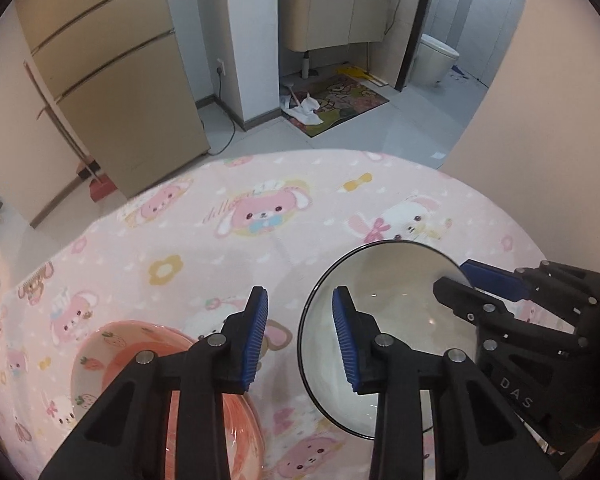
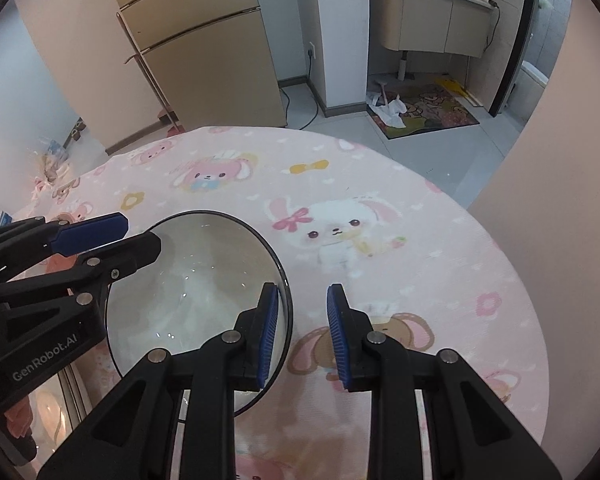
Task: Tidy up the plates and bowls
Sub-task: 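Close both grippers on the white bowl's rim and lift it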
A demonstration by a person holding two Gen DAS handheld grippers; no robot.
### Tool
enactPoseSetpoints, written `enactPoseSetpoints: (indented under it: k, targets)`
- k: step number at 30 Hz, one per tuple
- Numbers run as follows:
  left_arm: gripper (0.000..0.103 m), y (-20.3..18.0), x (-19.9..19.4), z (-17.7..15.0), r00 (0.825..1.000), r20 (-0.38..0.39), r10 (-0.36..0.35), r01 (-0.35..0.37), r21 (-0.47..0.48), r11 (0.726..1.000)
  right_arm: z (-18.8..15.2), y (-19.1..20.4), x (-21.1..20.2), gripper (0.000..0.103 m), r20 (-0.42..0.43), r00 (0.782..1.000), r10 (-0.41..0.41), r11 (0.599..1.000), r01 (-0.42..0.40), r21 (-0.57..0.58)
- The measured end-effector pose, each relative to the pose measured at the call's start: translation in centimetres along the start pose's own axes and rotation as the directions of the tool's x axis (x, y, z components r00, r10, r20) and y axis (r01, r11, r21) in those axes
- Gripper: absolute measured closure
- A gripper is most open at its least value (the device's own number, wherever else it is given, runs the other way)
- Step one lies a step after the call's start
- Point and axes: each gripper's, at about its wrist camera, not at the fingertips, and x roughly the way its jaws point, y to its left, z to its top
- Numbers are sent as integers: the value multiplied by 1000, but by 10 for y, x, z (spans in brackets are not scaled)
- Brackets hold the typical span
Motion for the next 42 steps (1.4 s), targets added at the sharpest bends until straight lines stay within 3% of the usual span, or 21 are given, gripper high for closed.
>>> enactPoseSetpoints:
  k: [2,6,11,13,21,22,24,26,33,37,42]
  targets:
    - [73,4,6,-1,999,-23,-25,25,-20,999,0,2,3,80,-10,1000,-2,1000,2,-9]
    - [74,12,9,-2,997,-8,-80,80,-63,995,1,2,2,85,13,1000,21,1000,-21,-1]
    - [74,1,15,-2,996,-29,-84,84,-9,996,2,5,3,91,12,998,55,998,-55,-8]
    - [74,2,16,0,994,-24,-110,110,-30,994,1,5,7,91,-2,998,70,997,-70,-12]
    - [78,-12,22,-2,999,-38,-6,8,63,998,-1,-10,30,90,-47,976,214,975,-210,76]
    - [84,-10,22,-1,999,-37,-8,10,56,998,-1,-12,30,91,-46,973,225,972,-220,86]
    - [87,-5,20,-1,999,-31,-45,46,37,998,-1,-17,31,92,-44,967,249,964,-243,109]
    - [90,0,15,-4,996,-23,-82,82,19,996,0,-19,29,91,-27,964,263,958,-258,125]
    - [91,0,-27,-3,994,93,-58,55,31,998,4,-3,-10,89,88,969,230,965,-238,108]
    - [91,5,-53,-5,991,125,-46,43,30,999,5,4,-28,89,141,952,273,952,-288,101]
    - [91,10,-94,-17,982,186,23,-30,35,999,4,34,-42,85,177,934,311,945,-324,50]
